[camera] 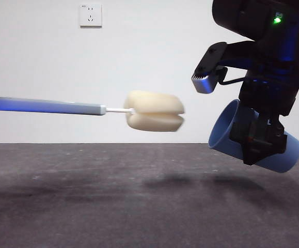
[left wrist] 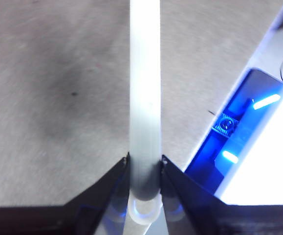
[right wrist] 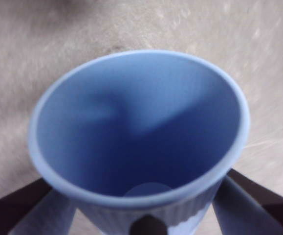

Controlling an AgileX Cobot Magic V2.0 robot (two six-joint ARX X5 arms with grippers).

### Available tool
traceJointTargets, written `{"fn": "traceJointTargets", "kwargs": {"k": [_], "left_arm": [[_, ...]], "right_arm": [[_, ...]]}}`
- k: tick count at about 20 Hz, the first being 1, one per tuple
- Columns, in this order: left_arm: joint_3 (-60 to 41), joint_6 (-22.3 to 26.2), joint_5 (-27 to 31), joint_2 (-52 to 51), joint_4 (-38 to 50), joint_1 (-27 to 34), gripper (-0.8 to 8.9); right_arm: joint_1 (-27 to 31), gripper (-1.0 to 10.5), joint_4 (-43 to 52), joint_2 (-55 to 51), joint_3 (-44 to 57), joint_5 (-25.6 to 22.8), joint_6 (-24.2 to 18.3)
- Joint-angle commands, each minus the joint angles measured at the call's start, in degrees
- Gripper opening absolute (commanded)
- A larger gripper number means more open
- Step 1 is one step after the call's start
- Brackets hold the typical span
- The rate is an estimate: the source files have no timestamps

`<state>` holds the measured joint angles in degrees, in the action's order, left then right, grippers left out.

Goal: Pick up the cup brush,pick up the cup,insert the brush into the cup,clean the cup,put the cup brush back,put the cup back to the fixed position on the table

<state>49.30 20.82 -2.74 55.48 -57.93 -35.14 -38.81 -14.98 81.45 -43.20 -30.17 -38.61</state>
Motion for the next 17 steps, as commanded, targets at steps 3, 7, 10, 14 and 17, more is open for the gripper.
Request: {"fn": "traceJointTargets", "kwargs": {"k": [3,7,10,14,17], "left_arm": [[-0.07,1.53,-0.39,0.0,-0.09,-3.5,-0.06],[-0.07,1.51,-0.42,0.0,0.02,-4.39,-0.06],[-0.07,1.44,-0.44,0.17,0.0,-4.66,-0.06],[-0.07,1.25,-0.63,2.27,0.0,-5.27,-0.06],[-0.07,-0.17,-0.63,5.01,2.01,-6.49,-0.06]], "right_arm": [[-3.61,-0.2,-0.46,-0.04,-0.22,-1.66,-9.09],[-6.21,-0.2,-0.48,-0.04,-0.24,-1.88,-10.43],[-8.33,-0.2,-0.02,-0.04,-0.26,-1.9,-11.19],[-10.12,-0.2,1.22,-0.04,-0.26,-2.01,-11.93],[-10.91,-0.2,1.25,-0.04,-0.26,-2.99,-14.21]]}}
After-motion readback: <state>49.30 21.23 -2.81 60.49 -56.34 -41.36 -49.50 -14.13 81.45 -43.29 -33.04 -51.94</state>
